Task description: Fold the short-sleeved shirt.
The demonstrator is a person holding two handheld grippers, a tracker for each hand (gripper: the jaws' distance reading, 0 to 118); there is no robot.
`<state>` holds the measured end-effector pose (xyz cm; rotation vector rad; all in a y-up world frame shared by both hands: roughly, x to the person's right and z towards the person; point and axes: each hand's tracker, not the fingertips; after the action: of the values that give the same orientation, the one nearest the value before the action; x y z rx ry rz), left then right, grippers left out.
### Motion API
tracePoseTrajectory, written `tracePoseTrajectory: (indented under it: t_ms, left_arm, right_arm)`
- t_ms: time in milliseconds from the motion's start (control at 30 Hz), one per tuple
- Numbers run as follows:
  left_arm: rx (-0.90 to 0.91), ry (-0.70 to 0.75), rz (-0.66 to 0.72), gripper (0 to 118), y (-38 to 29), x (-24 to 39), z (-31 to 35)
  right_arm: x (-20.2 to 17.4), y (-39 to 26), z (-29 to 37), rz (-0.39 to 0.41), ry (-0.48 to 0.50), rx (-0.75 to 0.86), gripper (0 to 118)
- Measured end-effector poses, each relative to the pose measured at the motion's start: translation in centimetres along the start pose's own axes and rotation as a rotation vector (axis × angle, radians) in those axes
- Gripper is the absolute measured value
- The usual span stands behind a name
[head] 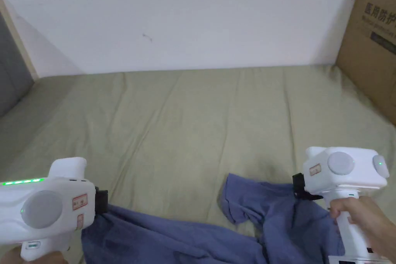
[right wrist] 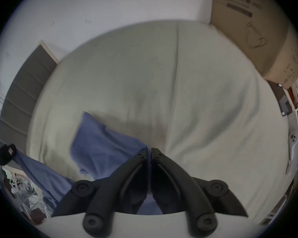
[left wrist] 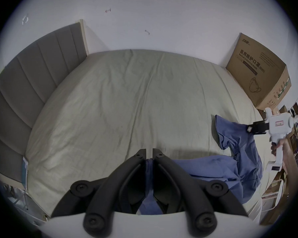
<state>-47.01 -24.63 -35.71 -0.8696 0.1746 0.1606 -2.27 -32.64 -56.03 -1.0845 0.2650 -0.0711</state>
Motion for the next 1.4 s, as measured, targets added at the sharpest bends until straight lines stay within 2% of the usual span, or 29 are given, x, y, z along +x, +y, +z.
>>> tracePoseTrajectory:
  t_ms: [100,233,367,433,500,633,800,867,967,1033,1100,1133,1233,1367,1400]
  left_arm:
    - [0.057,0.021,-0.01,5,1.3,-0.8,2.6]
    - [0.138,0.041,0.023,5,3.5,-1.9,6.6]
    - [0.222,0.064,-0.015,5,5.3,-2.0,10.8]
    - [0.243,0.074,0.0,5,6.2,-1.9,12.8]
    - [0.289,0.081,-0.001,5,7.0,-2.0,14.6]
    - [0.36,0.085,0.009,5,10.3,-1.2,18.2]
    - [0.465,0.171,-0.108,5,16.2,0.5,20.7]
    - [0.489,0.183,-0.095,5,18.9,0.6,21.5]
    - [0.534,0.194,-0.087,5,23.2,0.0,22.4]
    - [0.563,0.229,-0.079,5,26.0,-0.1,23.2]
    - [0.616,0.191,-0.055,5,28.2,-0.1,23.9]
    - [0.627,0.219,-0.05,5,29.7,0.3,24.0]
    - [0.662,0.33,-0.152,5,33.2,1.7,24.1]
    - [0.689,0.339,-0.154,5,37.5,1.9,24.3]
    - [0.751,0.349,-0.128,5,38.3,1.9,24.3]
  right_arm:
    - [0.3,1.2,6.3,0.009,-0.01,0.107,4]
    - [1.3,2.8,14.2,-0.032,0.004,0.237,4]
    - [1.9,3.5,21.0,-0.059,-0.013,0.344,4]
    - [2.2,3.6,24.0,-0.088,0.011,0.393,4]
    - [2.7,4.2,26.2,-0.11,0.049,0.434,4]
    - [1.8,6.2,30.3,-0.094,0.025,0.47,4]
    - [0.3,10.7,35.4,-0.094,0.016,0.567,4]
    - [-0.1,12.9,37.4,-0.096,0.028,0.609,4]
    - [-0.3,16.8,39.8,-0.14,0.033,0.644,4]
    - [-0.2,19.8,40.8,-0.218,0.036,0.645,4]
    - [-0.5,21.4,42.1,-0.252,0.119,0.714,4]
    - [-0.9,22.3,42.5,-0.237,0.114,0.724,4]
    - [-2.3,25.6,44.2,-0.198,0.063,0.739,4]
    - [-3.1,28.6,47.1,-0.24,0.104,0.818,4]
    - [-3.3,29.1,47.9,-0.232,0.104,0.827,4]
